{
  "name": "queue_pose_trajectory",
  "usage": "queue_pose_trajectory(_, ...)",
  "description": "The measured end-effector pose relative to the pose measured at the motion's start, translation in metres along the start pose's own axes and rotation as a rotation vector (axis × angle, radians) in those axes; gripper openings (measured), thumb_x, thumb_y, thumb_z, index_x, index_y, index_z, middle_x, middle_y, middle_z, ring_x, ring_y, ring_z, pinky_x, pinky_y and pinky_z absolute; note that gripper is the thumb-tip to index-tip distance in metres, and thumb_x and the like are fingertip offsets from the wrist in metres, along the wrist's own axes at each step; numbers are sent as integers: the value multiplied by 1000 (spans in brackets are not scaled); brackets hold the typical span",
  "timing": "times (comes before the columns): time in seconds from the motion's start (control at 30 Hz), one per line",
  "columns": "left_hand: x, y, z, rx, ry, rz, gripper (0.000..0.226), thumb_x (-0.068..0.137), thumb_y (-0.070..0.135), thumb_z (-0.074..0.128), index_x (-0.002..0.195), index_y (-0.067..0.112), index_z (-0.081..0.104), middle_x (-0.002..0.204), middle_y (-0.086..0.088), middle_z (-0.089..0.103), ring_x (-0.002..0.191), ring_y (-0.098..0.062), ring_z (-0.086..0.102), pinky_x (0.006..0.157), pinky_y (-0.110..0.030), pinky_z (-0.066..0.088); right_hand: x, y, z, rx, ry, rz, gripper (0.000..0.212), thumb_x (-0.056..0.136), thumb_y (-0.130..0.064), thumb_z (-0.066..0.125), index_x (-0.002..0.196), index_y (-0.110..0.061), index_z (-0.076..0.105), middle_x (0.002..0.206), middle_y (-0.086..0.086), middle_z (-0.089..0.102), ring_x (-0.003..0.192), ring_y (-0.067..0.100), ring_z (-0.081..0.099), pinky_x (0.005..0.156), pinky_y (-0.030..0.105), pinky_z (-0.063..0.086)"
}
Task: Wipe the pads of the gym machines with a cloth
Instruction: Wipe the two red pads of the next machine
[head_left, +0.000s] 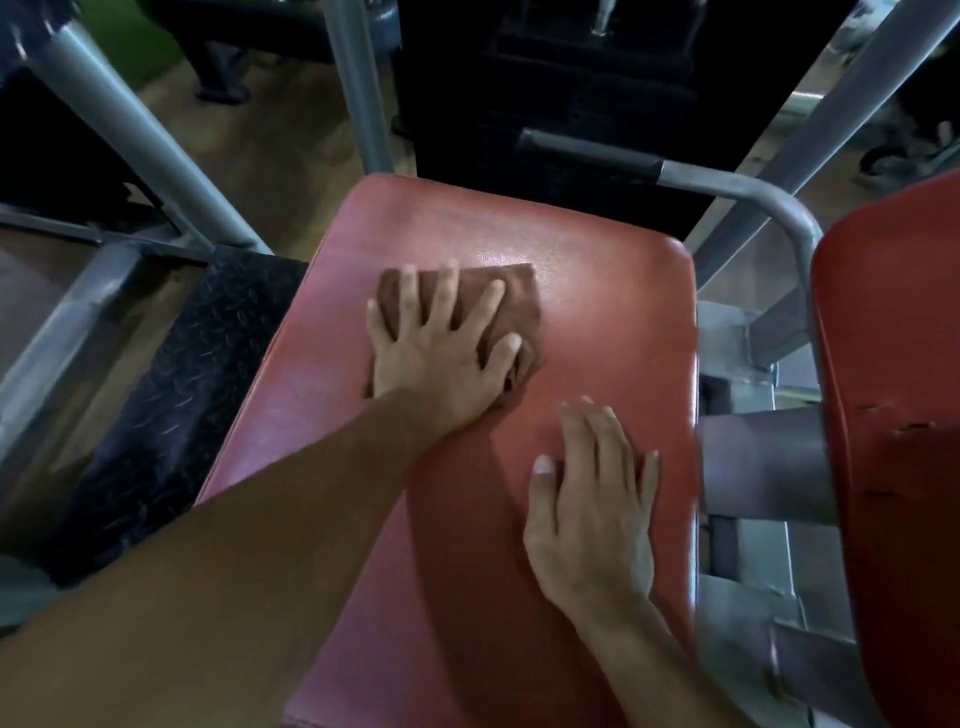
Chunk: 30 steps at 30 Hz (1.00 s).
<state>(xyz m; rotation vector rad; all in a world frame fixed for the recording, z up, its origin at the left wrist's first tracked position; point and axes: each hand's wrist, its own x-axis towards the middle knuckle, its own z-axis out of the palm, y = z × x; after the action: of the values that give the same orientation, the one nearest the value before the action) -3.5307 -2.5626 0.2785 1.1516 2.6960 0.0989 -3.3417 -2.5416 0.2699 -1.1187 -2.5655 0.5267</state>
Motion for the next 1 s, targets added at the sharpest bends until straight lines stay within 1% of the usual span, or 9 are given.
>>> queue_pose_trajectory(0.13,-22,36,5,25,-84,181,62,96,66,14,154,46,0,164,6,-18,149,-30,-23,117,-62,-7,4,4,-13,421,233,140,47,94,-29,39,134,-6,50,138,15,46,128,23,42,114,17,22)
queue_pose_trajectory(0.17,-33,40,8,-2,-111,211,62,98,63,13,154,44,-3,164,7,-21,148,-26,-27,118,-60,-10,5,4,-15,440,251,131,45,95,-28,40,132,-5,52,138,15,47,128,22,43,113,14,21)
queue_pose_trajectory(0.27,-61,39,8,-423,-113,312,56,105,47,23,157,36,7,163,20,-11,148,-4,-20,121,-45,-13,12,-5,-16,358,184,31,45,99,-32,37,132,-10,58,146,9,44,137,23,40,117,36,29)
queue_pose_trajectory(0.37,-69,9,-3,-914,155,144,49,101,26,36,149,15,39,158,16,27,148,1,13,125,-42,8,28,-21,-10,119,59,-56,50,101,-39,30,140,-18,53,153,7,40,147,27,29,118,54,26)
queue_pose_trajectory(0.47,-71,-45,-7,-493,275,40,55,98,34,36,150,18,37,160,0,31,151,-20,20,121,-53,20,47,-32,0,-141,-224,-69,57,101,-50,22,154,-31,27,166,6,14,153,32,5,123,56,7)
queue_pose_trajectory(0.57,-82,-81,1,-85,73,-22,65,96,57,13,157,34,13,166,6,5,153,-21,3,121,-52,7,45,-37,12,-267,-351,-27,61,100,-61,13,156,-41,-2,167,5,-10,152,37,-12,120,61,-4)
queue_pose_trajectory(0.73,-87,-84,8,-43,68,-46,62,98,51,7,158,36,10,166,6,1,153,-21,0,121,-51,7,23,-39,8,-320,-414,-281,62,96,-71,15,153,-52,1,168,3,-5,152,41,-5,113,73,2)
queue_pose_trajectory(0.9,-88,-85,7,-62,73,-31,61,99,48,9,157,33,16,166,4,5,153,-22,3,121,-53,9,63,-58,22,-255,-418,-62,62,93,-75,10,149,-56,-10,165,-2,-22,148,39,-26,107,80,-7)
queue_pose_trajectory(1.0,-89,-83,5,-62,54,-20,61,98,47,9,158,33,13,166,5,1,153,-22,0,122,-53,7,38,-61,18,-278,-427,-146,62,93,-77,10,148,-59,-11,165,1,-21,148,43,-23,106,81,-4)
